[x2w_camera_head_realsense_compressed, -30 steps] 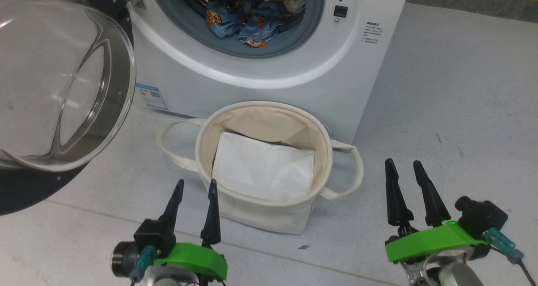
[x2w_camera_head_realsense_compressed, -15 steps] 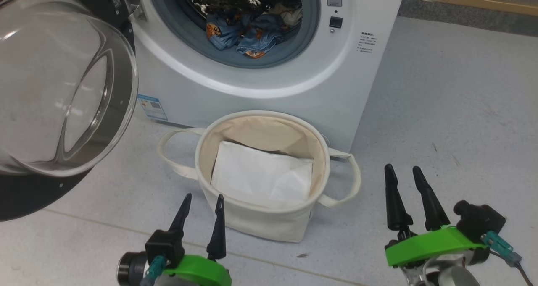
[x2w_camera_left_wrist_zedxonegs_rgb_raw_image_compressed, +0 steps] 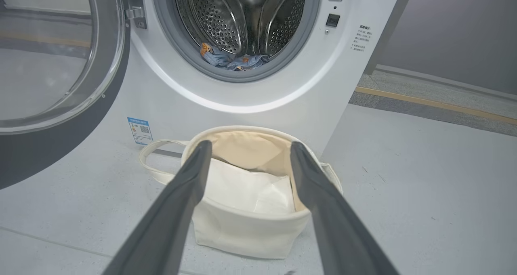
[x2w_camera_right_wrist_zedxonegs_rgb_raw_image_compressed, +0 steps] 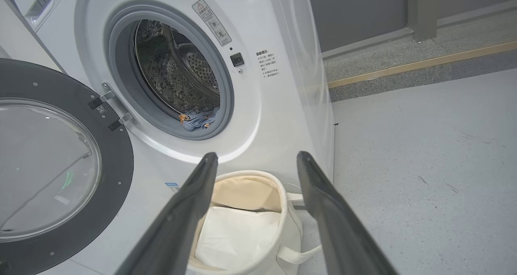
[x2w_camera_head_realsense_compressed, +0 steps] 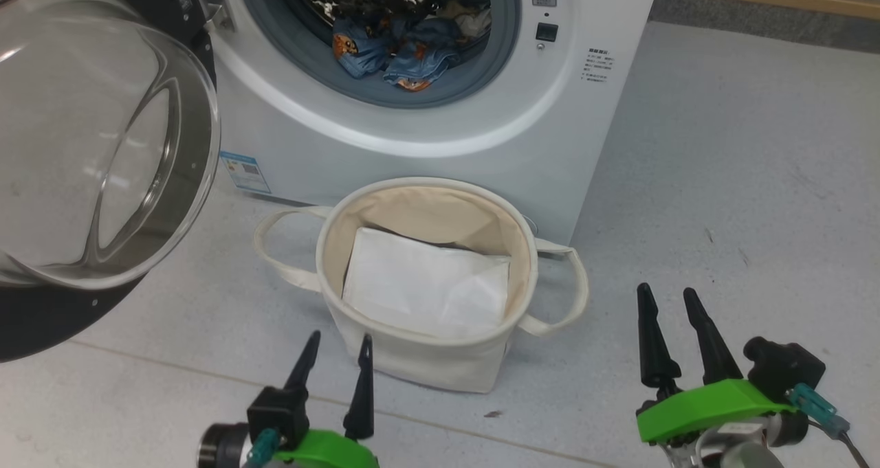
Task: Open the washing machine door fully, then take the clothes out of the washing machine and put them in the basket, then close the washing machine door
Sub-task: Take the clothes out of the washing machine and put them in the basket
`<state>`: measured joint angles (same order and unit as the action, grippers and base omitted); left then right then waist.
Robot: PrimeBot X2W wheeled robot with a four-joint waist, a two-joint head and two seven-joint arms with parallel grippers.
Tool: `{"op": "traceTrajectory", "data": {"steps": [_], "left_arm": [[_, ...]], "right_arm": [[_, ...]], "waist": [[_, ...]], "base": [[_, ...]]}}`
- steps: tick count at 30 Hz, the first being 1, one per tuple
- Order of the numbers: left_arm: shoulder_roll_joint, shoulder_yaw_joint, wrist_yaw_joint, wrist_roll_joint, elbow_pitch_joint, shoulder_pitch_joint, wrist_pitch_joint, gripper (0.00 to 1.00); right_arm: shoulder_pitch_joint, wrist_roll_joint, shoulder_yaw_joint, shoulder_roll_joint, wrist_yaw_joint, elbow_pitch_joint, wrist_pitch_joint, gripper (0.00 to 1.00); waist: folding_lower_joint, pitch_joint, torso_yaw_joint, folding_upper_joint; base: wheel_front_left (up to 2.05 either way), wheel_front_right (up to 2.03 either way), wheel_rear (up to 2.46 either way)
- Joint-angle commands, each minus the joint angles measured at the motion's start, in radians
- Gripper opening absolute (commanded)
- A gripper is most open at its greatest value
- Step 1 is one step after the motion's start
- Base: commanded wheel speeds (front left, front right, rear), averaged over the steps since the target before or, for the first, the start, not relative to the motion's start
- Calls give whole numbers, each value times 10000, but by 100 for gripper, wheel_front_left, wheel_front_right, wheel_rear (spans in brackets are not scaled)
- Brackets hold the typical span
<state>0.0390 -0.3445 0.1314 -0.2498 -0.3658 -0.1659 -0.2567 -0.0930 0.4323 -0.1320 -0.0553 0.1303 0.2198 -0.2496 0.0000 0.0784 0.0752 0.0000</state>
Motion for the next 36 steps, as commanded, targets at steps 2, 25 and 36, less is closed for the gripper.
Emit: {"op": "traceTrajectory", "data": {"steps": [2,25,36], "left_arm": [[112,163,-27,36,-26,-240,-51,100],[112,-952,-9,352,-244,-817,-51,100],[112,-802,272,549,60,-746,-51,100]], "right_arm": [[-224,-24,-231,51,4,-244,-122,100],[-487,147,-287,51,4,-174,-122,100],[-486,182,-452,51,4,-306,-122,100]], "waist": [[0,43,-7,0],[0,355,180,0],[0,414,222,0]], "base": [[6,-17,11],[96,-124,27],[7,-7,0]]}}
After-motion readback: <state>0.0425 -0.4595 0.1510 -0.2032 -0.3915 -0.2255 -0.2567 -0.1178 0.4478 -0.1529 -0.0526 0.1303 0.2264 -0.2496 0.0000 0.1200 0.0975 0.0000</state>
